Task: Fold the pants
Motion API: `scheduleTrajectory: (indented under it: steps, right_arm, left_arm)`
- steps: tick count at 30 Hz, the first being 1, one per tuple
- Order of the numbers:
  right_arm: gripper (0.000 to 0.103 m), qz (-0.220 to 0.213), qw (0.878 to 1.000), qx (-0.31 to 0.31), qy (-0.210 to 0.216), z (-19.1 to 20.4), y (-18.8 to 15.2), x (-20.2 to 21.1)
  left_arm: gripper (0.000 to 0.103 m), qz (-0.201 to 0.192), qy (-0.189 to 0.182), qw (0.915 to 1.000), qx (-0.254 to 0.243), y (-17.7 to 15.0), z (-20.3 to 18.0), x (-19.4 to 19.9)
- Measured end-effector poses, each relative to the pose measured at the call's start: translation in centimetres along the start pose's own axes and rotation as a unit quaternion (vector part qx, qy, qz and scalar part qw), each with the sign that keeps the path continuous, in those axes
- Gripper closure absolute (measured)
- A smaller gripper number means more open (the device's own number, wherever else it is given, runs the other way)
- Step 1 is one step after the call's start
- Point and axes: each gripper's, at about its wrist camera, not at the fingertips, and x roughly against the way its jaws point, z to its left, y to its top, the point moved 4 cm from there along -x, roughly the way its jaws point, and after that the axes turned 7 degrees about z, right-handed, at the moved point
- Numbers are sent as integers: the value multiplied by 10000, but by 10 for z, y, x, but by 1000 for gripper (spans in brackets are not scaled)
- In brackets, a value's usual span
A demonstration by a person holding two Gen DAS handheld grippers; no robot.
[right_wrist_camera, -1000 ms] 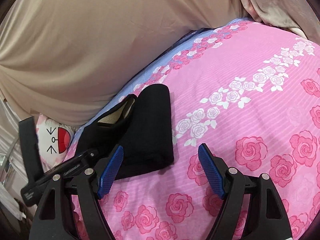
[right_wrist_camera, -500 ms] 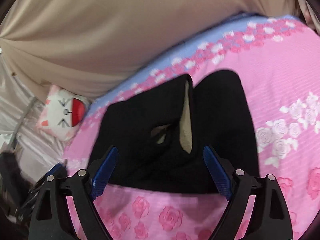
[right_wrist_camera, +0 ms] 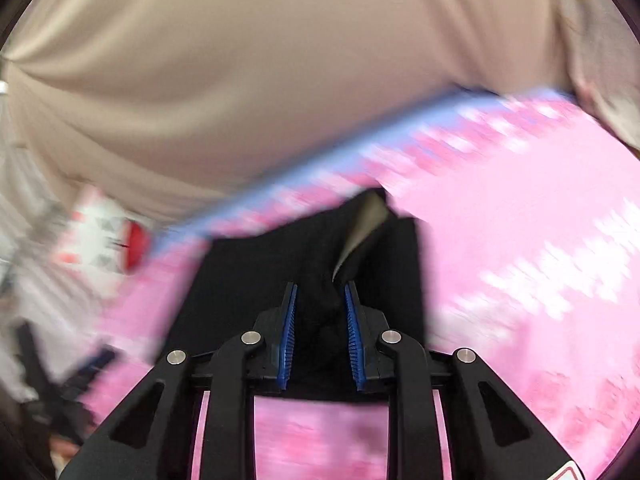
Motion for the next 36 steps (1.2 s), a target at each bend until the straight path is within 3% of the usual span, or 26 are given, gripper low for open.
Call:
scheduleTrajectory:
  steps: [1,3,6,11,14,16,20,21,22,25,29,31,33,36]
  right_arm:
    - [79,137,9994,-234,201,-15,-9,-12]
    - [73,-57,9980,-409,484,-19,-15,-3]
    - [56,-412,9989,-183,156,-9,-8,23]
    - [56,-554,9967,362,465,26,29,37]
    - [59,-148,9925,1027,653,70,50,12]
    - [60,247,9886,1404,492,86,61,-24]
    - [66,423,9897,1097,-822,38,95,-79]
    - [74,462,9930,821,-711,26,98,-81]
    - [74,363,9974,494,-385,18,100,-71]
    - [68,-43,9965,764,-336,34,88,-41]
    - [67,93,9942,1027,-307,43,54,-34]
    - [75,186,9931,1045,-500,27,43,-43]
    - [75,93,9970,730,-241,18,41,-34]
    - [66,-267,9968,686,-319,24,36,-1]
  left_arm:
    - [5,124,-37,9999,22,-1,-2,-8]
    - [5,354,-237,9991,45,-4,-10,-21]
    - [5,447,-325,9985,-10,-6,-20,-27]
    - [5,351,-289,9989,-79,2,-31,-27]
    - [5,292,-316,9990,-108,7,-40,-27]
    - [5,277,-265,9991,-194,10,-47,-29]
    - [5,308,-116,9987,-392,12,-57,-36]
    - [5,334,-88,9986,-401,12,-57,-37]
    - [5,372,-77,9984,-409,12,-56,-39]
    - [5,429,-36,9982,-413,12,-50,-45]
    - [5,510,-96,9980,-359,14,-49,-55]
    - [5,528,-110,9979,-356,14,-51,-58]
    - [5,565,-107,9976,-375,13,-53,-60]
    - [5,554,-157,9976,-379,11,-53,-57]
